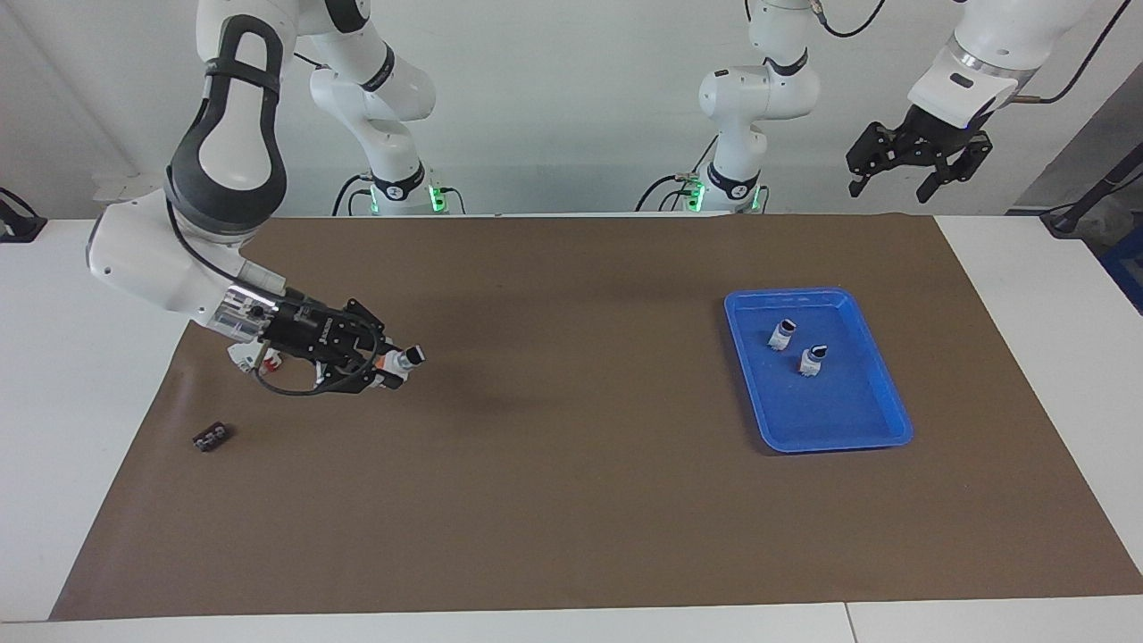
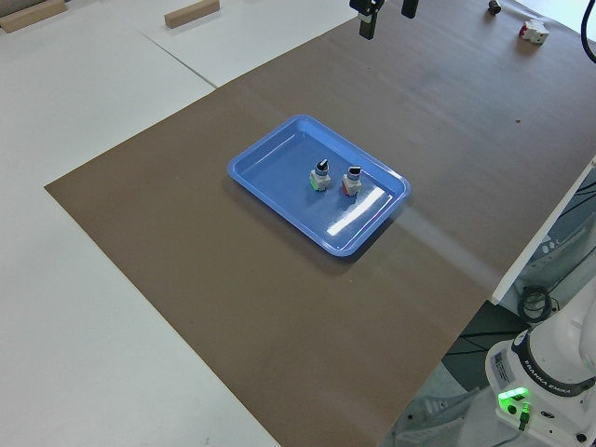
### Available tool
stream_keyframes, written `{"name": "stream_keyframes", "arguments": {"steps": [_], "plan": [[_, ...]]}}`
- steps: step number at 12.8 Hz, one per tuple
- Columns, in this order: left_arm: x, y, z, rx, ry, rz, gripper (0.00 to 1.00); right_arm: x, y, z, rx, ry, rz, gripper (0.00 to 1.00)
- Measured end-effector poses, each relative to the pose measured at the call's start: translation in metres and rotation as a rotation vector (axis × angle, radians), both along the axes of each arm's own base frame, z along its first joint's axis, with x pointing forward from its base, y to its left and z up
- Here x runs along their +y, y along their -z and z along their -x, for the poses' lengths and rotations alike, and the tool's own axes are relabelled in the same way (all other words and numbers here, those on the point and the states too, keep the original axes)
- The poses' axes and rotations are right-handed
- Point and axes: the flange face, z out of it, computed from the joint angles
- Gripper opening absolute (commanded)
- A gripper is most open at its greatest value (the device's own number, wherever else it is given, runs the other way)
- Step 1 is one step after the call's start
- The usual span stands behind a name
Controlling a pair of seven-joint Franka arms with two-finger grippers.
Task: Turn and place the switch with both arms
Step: 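Lift the switch with the right gripper and carry it toward the tray, then hold the switch with the right gripper while the left gripper approaches it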
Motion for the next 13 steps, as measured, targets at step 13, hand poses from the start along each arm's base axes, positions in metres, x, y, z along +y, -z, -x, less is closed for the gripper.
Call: {"name": "stream_keyframes", "arguments": {"steps": [13], "plan": [[-0.090, 0.002, 0.024, 0.086, -0.156, 0.251, 0.77, 0.266, -0.100, 0.056, 0.058, 0.035, -0.107, 0.00]]}}
